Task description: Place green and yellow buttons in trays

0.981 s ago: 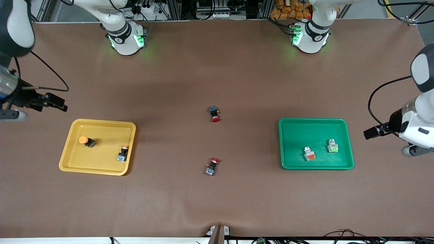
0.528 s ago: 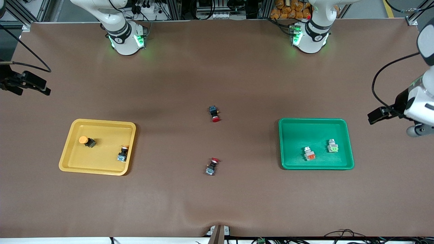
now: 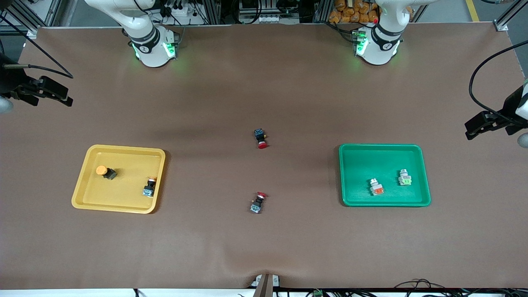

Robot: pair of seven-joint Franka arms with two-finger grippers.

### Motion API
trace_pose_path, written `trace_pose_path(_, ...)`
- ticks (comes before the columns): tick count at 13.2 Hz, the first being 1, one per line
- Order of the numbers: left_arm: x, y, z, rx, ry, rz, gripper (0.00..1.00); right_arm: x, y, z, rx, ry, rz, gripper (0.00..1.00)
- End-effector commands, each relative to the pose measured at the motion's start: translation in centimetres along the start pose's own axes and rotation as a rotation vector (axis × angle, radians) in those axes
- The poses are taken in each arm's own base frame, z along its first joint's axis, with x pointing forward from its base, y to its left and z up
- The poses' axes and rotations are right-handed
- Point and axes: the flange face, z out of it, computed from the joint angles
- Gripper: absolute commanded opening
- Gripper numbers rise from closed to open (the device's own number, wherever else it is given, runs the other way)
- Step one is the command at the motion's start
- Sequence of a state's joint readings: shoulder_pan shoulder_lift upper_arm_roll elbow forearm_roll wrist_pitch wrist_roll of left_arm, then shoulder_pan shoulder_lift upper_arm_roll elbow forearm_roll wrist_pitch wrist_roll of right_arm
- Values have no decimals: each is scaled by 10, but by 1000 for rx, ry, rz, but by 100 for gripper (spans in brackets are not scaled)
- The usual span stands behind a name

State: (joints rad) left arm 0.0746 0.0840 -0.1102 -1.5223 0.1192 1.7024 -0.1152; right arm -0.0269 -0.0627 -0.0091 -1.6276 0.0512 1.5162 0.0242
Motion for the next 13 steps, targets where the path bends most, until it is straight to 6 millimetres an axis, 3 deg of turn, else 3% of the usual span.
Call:
trace_pose_path(1,-22,5,-20,-46,-13,32,100,-7,13,-9,-7,1,24,100)
trace_pose_path(3,-41,6,-21,-54,-33,29,100,-8,35,-17,-13,18,54,100)
trace_pose_path(5,-60,-8,-19,-95,-56,-2,100,-13,39,-17,-12,-9,37,100)
trace_pose_path(7,-74,-3,-18,-114,-79,12,100,-13,39,-21,-12,-2,37,100)
trace_pose_path(9,-80,12,-23,-112,-107,35,100,-13,31,-20,-10,-5,21,100)
trace_pose_path(11,-88,20,-33,-108,-106,51,100,-14,8,-20,-6,-9,-22,100)
trace_pose_path(13,-90,21,-48,-108,-99,70,100,-14,1,-19,-8,-9,-30,100)
